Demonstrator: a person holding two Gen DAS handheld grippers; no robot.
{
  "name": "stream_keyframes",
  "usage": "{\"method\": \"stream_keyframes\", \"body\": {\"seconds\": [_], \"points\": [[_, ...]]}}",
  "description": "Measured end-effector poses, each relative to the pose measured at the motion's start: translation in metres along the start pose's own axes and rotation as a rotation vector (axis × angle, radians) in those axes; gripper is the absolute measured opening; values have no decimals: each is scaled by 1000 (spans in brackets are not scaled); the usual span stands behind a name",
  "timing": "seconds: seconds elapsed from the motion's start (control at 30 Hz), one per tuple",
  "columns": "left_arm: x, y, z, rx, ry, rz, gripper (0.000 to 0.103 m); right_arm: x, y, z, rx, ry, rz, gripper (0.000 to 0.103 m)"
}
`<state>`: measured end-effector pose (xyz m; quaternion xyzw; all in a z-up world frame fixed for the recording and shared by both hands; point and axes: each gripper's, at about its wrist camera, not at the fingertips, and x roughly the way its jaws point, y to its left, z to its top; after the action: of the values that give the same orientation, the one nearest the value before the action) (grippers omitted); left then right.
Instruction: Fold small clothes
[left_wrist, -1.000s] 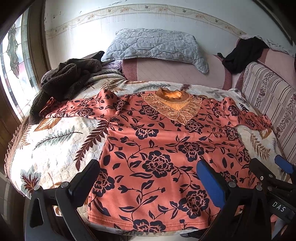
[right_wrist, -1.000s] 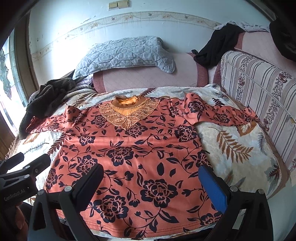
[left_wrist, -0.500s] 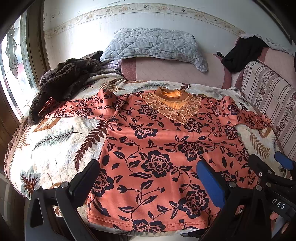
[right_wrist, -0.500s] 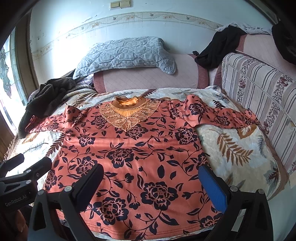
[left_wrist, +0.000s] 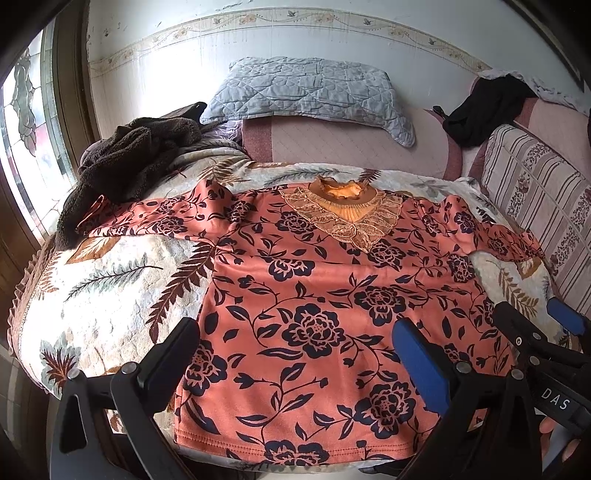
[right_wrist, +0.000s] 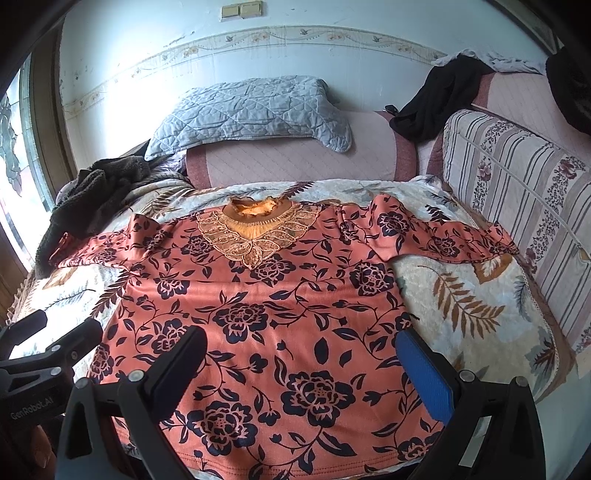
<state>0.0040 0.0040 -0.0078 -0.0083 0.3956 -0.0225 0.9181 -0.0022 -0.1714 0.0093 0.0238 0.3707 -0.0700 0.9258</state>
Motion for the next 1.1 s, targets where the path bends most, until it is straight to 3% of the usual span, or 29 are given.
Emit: {"method": "stream_keyframes", "body": {"seconds": [1.1], "points": [[10, -2, 7, 6, 4, -2, 103, 11, 0, 6, -3, -1, -3, 103]]}}
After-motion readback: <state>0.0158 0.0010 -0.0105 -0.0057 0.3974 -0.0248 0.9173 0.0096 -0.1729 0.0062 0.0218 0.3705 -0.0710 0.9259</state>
